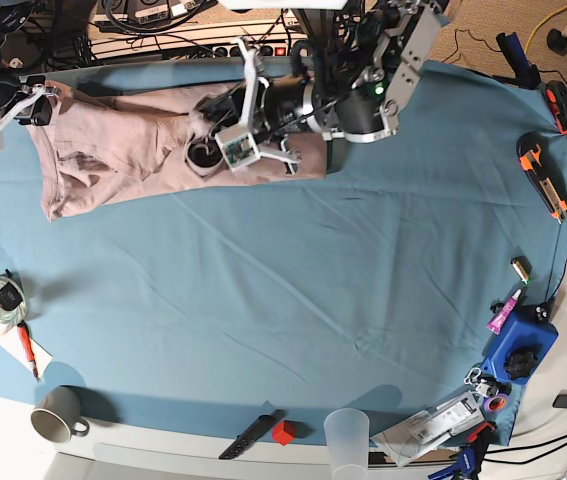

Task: Fold the T-shirt properly
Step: 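Grasp the strip's end with the left gripper and fold it toward the right gripper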

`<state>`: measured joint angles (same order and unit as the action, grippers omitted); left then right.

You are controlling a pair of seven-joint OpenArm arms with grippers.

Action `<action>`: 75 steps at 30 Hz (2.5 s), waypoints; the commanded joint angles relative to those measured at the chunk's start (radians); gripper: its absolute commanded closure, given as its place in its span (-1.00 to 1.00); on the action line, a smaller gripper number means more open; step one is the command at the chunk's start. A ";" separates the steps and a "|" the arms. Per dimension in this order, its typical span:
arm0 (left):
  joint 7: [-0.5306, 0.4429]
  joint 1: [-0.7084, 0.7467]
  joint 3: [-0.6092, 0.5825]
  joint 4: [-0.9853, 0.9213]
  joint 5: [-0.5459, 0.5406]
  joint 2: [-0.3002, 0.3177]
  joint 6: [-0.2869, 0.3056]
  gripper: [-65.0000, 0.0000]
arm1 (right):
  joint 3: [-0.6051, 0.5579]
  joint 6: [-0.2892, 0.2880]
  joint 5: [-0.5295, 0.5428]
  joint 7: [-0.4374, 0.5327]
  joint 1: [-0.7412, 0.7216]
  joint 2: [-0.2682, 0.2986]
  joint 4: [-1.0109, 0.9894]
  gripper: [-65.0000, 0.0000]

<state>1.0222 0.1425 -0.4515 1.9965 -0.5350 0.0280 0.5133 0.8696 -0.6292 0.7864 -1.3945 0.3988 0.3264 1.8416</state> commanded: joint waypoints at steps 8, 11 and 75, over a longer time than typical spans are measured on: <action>-0.025 -0.012 -0.004 0.003 0.018 -0.030 0.007 0.09 | 0.010 -0.002 0.010 0.019 0.000 0.020 0.017 0.46; -0.026 -0.012 -0.004 0.003 -0.004 -0.030 0.007 -0.08 | 0.009 -0.002 0.010 0.023 0.000 0.020 0.017 0.46; 0.024 0.237 0.396 0.254 0.044 0.188 -0.150 0.47 | 0.010 -0.059 0.092 0.027 -0.267 0.211 -0.426 -0.11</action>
<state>1.0683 0.3820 -0.0574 2.2318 -0.4797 0.2161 0.3595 0.8715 -0.6849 0.8700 -1.3857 0.1379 0.5083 1.3979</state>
